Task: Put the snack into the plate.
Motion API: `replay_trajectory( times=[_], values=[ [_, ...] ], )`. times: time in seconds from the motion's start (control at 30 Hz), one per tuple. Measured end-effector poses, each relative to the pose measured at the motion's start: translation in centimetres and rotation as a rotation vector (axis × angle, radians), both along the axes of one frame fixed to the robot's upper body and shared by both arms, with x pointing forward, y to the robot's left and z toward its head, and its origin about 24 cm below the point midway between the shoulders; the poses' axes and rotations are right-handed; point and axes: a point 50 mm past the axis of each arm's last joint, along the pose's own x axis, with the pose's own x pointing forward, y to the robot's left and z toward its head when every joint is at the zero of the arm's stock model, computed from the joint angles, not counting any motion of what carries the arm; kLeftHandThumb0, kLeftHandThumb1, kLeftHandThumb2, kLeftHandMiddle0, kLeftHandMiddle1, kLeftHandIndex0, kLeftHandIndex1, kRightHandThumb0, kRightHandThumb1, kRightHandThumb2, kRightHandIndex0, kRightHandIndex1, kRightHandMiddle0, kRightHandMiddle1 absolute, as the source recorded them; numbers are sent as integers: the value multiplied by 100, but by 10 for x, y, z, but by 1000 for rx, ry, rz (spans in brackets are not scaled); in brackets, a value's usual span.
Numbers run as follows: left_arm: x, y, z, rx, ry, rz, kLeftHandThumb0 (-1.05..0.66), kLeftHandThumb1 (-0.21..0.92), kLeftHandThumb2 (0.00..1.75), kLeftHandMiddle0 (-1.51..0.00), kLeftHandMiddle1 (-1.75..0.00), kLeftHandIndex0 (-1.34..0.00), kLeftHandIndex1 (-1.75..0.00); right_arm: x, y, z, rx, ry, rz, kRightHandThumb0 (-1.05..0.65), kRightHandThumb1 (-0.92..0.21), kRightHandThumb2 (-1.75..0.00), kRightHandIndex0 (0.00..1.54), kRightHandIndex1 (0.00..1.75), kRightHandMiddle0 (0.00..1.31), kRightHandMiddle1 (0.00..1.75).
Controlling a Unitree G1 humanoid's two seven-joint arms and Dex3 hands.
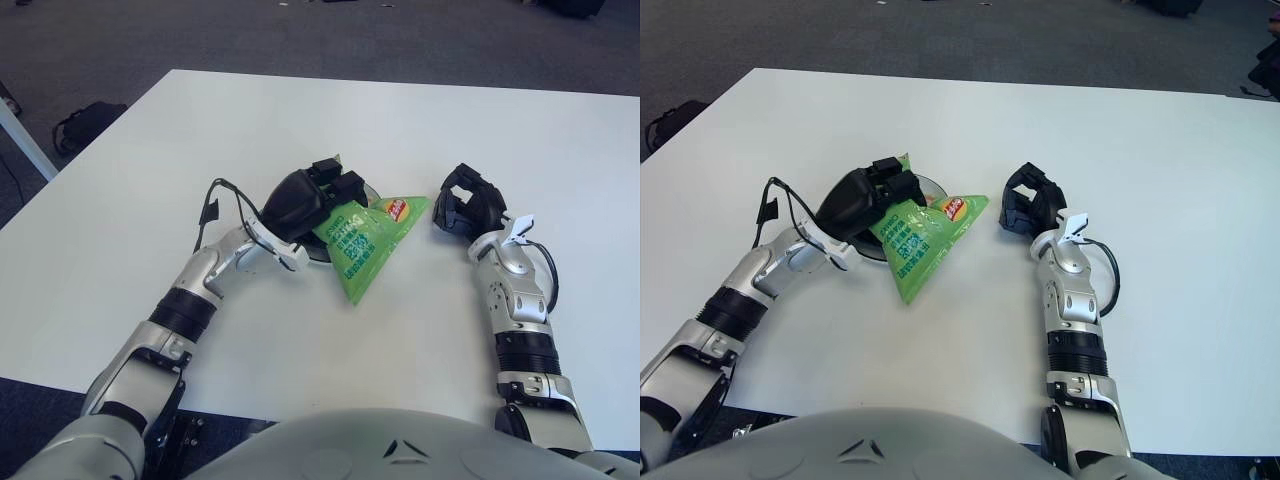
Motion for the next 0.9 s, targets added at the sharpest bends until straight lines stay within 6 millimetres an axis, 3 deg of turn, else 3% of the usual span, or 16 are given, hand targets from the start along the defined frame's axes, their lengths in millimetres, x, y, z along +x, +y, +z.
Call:
replay_trajectory(
  times=[0.07,0.1,0.2,0.37,0.5,0.73,0.9],
  values=[
    [0,0,1,41,-10,0,-1,38,123,-47,-174,-45,-172,0,0,0,0,-1,0,-48,-31,-132,98,175,61,175],
    [0,3,2,125,-16,5,-1,77,71,-25,-169,-24,-168,0,0,0,1,-1,1,-48,-31,-132,98,175,62,175],
    [-1,5,3,171,-3,3,-56,86,57,-17,-112,-8,-131,0,0,0,1,0,1,-48,-31,-132,98,175,62,175],
    [-4,8,5,272,15,-22,-83,91,56,-12,-62,-1,-94,0,0,0,1,0,1,-48,-31,-132,99,175,62,175],
    [-7,11,5,315,5,-53,-94,92,72,-6,-32,0,-53,1,1,0,-1,-2,2,-48,-31,-132,99,175,62,175],
    [-11,13,6,351,-44,-104,-103,92,79,-1,-7,0,-12,1,1,0,-4,-2,4,-48,-32,-132,99,175,61,175],
    [-12,14,7,347,-30,-128,-105,92,72,0,-1,0,-2,1,1,0,-6,-5,6,-48,-32,-131,99,175,61,175]
  ],
)
